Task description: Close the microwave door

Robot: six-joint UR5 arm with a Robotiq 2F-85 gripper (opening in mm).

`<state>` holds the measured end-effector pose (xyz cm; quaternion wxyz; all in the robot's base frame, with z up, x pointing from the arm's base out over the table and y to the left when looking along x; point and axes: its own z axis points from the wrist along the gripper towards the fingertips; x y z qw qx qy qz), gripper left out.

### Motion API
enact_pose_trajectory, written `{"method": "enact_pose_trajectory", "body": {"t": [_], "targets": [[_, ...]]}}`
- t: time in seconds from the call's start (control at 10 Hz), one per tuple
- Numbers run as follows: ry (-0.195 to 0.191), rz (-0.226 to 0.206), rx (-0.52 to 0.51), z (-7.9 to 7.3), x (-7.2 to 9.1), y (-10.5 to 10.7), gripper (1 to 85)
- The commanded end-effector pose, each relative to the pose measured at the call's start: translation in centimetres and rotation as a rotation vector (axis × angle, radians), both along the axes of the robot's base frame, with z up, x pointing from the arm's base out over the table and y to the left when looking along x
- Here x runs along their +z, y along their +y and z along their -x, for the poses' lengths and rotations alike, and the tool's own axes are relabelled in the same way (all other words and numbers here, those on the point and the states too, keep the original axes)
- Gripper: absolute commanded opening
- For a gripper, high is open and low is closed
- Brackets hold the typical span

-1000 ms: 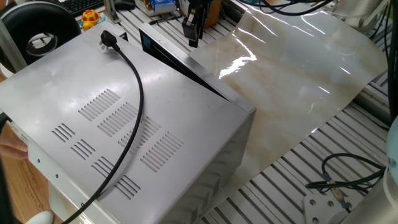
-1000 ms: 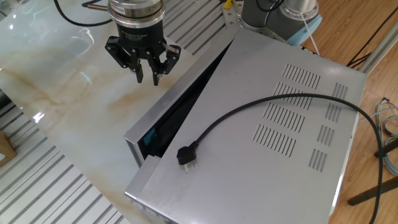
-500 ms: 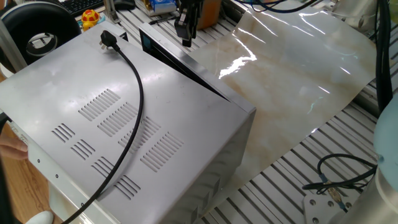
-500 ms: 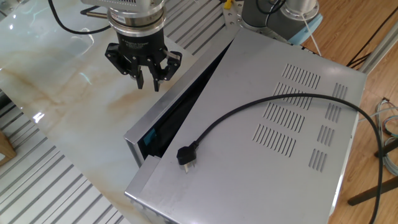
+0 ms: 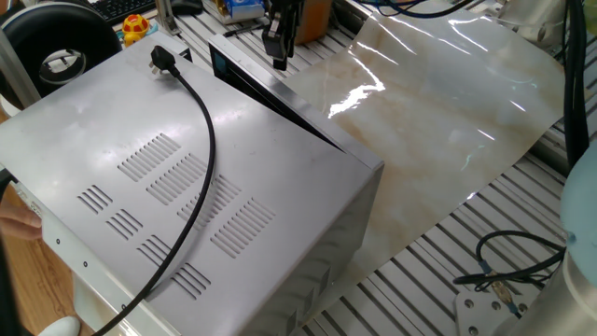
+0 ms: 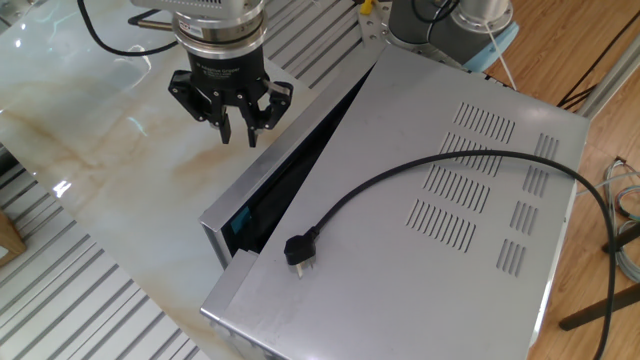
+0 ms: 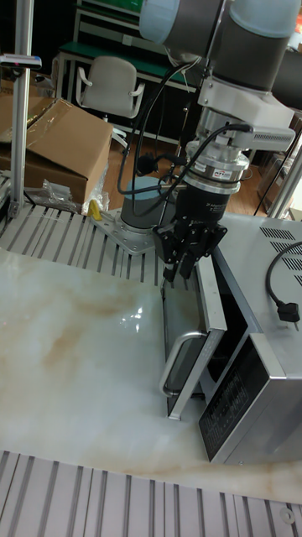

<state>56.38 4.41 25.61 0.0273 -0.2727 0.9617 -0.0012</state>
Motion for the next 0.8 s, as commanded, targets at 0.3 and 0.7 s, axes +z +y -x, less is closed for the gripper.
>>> {"method": "enact_pose_trajectory", "body": {"t": [0.3,0.7], "targets": [[-0.018,-0.007,0.039,-0.9,-0.1,0.3,36.0],[-0.027,-0.047,0.020,-2.1,-0.3,1.8,34.0]]}}
